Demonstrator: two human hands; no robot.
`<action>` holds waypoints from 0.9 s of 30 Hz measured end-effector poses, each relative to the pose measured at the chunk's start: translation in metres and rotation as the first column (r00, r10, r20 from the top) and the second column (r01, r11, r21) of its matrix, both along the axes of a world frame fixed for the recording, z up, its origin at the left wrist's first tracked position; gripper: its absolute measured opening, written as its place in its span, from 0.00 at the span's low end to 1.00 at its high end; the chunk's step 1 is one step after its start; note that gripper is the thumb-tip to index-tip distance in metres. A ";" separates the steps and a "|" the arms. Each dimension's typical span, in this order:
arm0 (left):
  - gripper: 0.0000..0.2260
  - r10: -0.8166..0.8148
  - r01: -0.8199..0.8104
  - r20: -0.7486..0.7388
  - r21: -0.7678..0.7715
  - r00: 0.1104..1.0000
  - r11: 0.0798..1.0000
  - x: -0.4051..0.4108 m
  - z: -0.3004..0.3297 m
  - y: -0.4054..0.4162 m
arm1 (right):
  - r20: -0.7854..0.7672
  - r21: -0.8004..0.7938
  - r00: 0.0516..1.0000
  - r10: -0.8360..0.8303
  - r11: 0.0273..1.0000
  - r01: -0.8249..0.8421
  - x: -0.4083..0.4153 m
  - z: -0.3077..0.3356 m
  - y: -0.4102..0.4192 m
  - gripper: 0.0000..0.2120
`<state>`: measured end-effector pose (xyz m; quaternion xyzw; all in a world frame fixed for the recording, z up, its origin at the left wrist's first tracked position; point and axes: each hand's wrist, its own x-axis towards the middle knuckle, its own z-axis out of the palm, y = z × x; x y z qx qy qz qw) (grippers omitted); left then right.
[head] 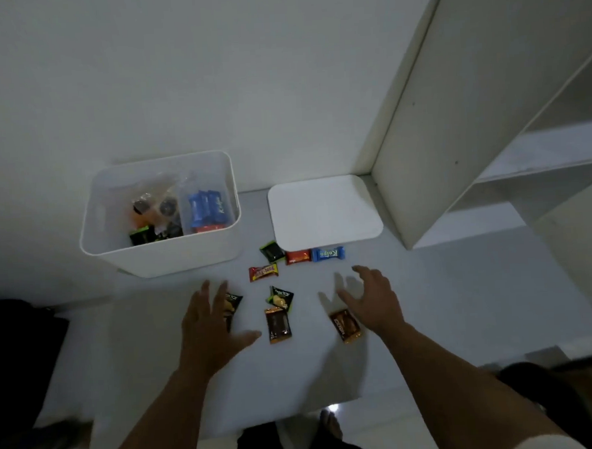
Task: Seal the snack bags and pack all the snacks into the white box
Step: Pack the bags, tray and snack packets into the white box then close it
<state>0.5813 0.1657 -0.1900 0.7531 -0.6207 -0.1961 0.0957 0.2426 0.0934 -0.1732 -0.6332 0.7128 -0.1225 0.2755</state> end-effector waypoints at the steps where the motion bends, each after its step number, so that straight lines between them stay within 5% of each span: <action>1: 0.62 0.037 -0.038 0.008 0.106 0.999 0.994 -0.002 -0.016 0.017 | -0.036 0.033 0.998 0.044 0.999 -0.042 -0.010 -0.012 0.016 0.42; 4: 0.68 0.066 -0.076 0.049 0.229 0.997 0.970 -0.016 -0.056 0.051 | -0.153 0.169 0.955 0.255 0.959 -0.229 -0.027 -0.051 0.055 0.62; 13: 0.67 -0.036 0.030 0.126 0.049 0.991 0.998 -0.060 -0.084 -0.007 | -0.223 0.002 0.916 0.333 0.940 -0.341 -0.004 -0.100 -0.012 0.64; 21: 0.65 -0.189 0.190 0.105 -0.005 0.976 0.982 -0.075 -0.077 -0.065 | -0.312 -0.044 0.797 0.517 0.830 -0.556 0.019 -0.104 -0.085 0.60; 27: 0.65 -0.214 0.217 0.154 0.001 0.965 0.976 -0.070 -0.075 -0.098 | -0.395 -0.174 0.759 0.518 0.768 -0.616 0.042 -0.110 -0.093 0.43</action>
